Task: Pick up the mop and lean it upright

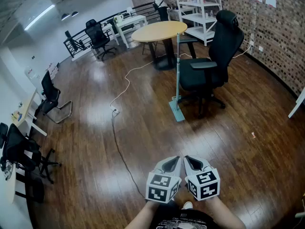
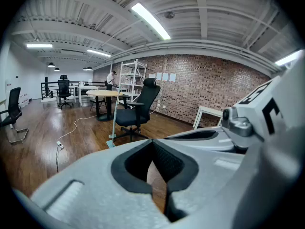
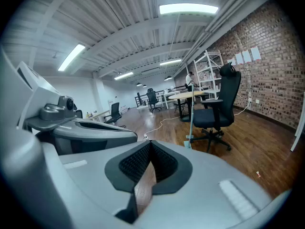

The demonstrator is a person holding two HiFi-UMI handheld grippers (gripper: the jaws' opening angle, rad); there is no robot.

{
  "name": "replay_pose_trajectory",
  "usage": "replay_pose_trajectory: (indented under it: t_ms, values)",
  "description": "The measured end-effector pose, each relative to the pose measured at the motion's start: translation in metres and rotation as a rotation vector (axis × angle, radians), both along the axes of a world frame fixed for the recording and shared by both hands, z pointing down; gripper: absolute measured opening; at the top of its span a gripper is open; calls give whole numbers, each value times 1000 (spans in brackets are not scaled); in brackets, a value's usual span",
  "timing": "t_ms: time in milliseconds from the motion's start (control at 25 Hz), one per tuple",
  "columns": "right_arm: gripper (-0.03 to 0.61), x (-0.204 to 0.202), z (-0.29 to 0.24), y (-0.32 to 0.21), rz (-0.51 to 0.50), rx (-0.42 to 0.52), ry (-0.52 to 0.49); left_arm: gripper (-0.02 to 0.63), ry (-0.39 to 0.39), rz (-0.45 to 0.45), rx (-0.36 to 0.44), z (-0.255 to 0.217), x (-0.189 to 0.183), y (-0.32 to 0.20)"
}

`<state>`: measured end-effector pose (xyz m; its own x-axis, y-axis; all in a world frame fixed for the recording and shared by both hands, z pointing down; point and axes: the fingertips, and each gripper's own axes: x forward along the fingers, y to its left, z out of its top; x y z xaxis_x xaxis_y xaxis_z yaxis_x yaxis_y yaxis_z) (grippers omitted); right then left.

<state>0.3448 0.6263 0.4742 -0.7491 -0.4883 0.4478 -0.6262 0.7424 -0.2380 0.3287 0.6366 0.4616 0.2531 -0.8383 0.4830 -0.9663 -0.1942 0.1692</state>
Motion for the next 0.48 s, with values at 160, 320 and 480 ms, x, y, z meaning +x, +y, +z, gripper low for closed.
replay_pose_trajectory:
  t_ms: [160, 320, 480]
  values:
    - [2, -10, 7, -23, 23, -11, 6, 0, 16, -5, -10, 7, -10, -25]
    - [2, -29, 14, -52, 31, -12, 24, 0, 26, 3, -13, 14, -30, -57]
    - [2, -59, 12, -94, 56, -5, 25, 0, 35, 8, 2, 12, -65, -99]
